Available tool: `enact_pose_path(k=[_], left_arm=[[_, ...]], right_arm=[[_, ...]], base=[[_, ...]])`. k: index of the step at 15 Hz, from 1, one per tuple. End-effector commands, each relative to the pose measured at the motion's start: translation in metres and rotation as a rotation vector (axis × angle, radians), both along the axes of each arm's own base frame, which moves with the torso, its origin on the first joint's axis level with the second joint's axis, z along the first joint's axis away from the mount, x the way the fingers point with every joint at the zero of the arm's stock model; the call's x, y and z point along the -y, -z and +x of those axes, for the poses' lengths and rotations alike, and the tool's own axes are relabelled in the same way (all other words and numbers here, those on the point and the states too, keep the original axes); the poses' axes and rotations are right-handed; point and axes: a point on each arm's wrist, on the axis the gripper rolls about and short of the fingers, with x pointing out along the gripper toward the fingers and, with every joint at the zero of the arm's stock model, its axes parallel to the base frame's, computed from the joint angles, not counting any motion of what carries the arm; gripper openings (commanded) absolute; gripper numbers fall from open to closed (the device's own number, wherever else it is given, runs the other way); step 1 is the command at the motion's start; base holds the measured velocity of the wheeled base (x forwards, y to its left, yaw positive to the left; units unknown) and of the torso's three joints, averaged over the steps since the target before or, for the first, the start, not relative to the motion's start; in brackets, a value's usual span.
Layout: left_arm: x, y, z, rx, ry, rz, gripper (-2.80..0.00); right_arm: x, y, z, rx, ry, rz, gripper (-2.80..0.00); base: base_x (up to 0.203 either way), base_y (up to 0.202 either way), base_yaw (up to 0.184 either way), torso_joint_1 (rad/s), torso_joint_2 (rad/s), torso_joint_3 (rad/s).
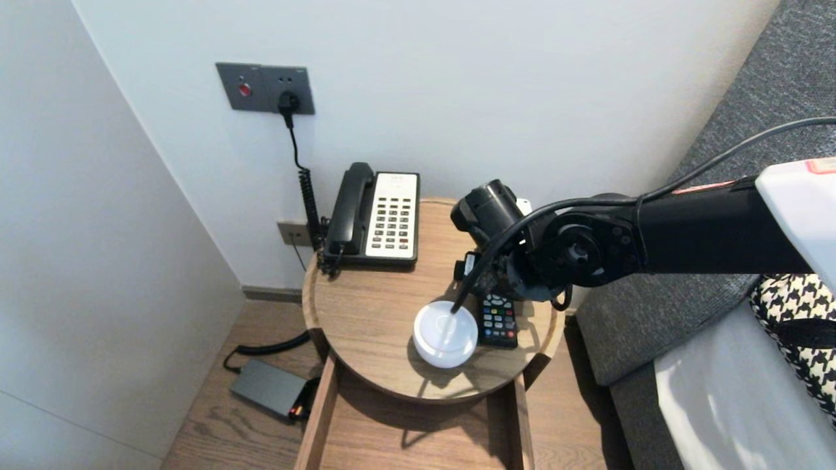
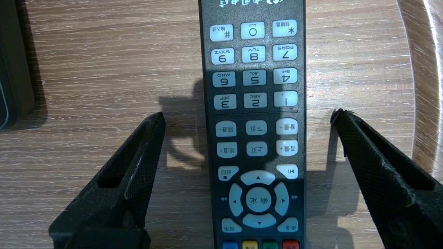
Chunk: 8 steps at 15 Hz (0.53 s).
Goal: Put the remote controls on the table in the drawer one by one
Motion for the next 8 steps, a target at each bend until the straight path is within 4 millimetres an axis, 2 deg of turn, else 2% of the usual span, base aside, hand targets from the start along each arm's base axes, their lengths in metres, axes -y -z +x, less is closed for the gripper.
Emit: enact_pose_path(k=[1, 8], left_arm=[[0.0, 0.0025, 0.0007, -0.008, -0.001, 0.0, -2.8], [0.0, 0.0025, 0.0007, -0.008, -0.001, 0.0, -2.8]], right_arm=[[-0.0004, -0.0001, 0.0014, 0.002, 0.006, 0.001, 0.0], [-0.0006, -0.0002, -0.0013, 0.026, 0.042, -0.036, 0.0]], base=[[0.0, 0.0, 0.0, 0.0, 0.0, 0.0], [0.0, 0.0, 0.0, 0.0, 0.0, 0.0]])
